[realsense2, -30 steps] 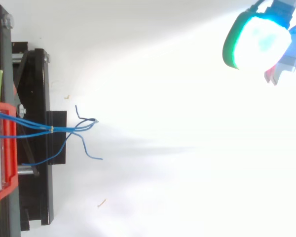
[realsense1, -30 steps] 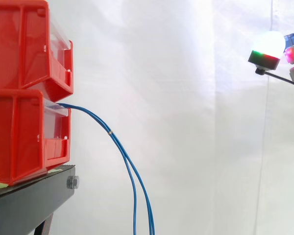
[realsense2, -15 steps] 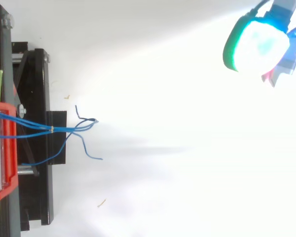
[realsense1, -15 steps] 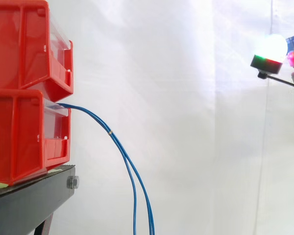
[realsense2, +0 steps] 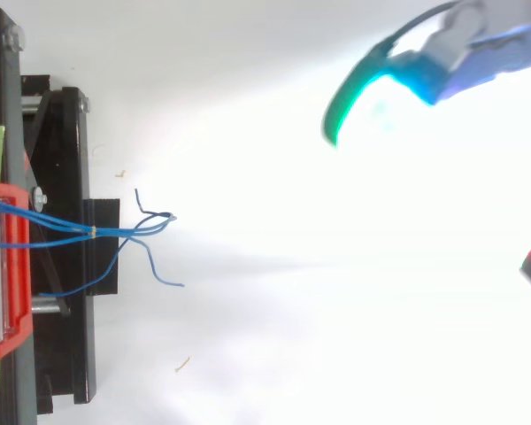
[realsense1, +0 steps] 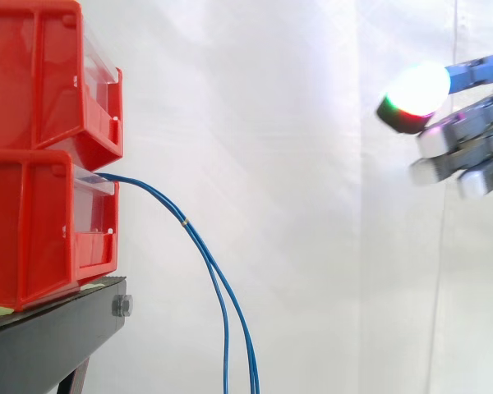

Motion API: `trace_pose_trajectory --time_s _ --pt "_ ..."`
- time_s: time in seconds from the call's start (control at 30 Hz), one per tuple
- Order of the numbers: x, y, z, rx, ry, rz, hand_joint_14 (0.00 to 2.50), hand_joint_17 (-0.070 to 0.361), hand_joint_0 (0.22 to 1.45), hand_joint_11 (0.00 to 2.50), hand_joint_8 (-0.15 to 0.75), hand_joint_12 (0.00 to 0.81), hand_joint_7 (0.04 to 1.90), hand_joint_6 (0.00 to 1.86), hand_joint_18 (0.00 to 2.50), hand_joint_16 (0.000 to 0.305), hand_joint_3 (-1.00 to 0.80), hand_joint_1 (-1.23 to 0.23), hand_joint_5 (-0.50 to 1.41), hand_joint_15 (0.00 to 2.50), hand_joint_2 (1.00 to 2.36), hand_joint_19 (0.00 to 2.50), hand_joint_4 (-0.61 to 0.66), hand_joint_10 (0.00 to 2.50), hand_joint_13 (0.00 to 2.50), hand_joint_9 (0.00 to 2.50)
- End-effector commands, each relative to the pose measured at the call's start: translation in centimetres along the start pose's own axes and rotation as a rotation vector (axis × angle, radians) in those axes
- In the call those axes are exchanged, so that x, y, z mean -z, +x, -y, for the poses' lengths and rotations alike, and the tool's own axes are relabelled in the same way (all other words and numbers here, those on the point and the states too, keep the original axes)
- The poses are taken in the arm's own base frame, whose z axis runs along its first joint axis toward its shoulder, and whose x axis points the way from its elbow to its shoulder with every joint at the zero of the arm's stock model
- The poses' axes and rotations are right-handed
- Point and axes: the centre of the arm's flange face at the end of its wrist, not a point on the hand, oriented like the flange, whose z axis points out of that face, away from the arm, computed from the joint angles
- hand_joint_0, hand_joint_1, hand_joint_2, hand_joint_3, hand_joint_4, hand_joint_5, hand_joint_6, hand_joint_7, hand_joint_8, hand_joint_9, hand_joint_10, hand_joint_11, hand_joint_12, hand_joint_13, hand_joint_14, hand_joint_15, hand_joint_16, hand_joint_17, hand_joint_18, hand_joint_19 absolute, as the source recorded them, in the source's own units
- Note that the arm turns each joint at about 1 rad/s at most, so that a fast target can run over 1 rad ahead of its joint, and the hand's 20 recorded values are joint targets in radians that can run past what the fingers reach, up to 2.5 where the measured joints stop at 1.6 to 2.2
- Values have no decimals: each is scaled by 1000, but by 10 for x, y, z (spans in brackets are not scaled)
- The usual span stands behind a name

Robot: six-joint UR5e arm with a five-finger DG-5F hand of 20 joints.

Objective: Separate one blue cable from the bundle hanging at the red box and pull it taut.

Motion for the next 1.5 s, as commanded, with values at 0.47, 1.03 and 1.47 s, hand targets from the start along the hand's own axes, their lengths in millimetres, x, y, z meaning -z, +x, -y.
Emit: trace_pose_trajectory --time_s 0.47,1.03,1.47 --pt "-48 43 51 -52 28 5 4 93 414 241 224 281 742 502 201 41 -500 -769 -244 111 1000 210 95 10 233 394" --pt "-79 60 89 -78 1 18 4 89 432 243 235 276 741 502 217 39 -500 -701 -232 116 1000 200 129 10 253 443" --pt "-98 67 118 -111 23 68 4 86 434 270 242 274 747 502 202 38 -500 -685 -228 108 1000 198 142 9 244 461"
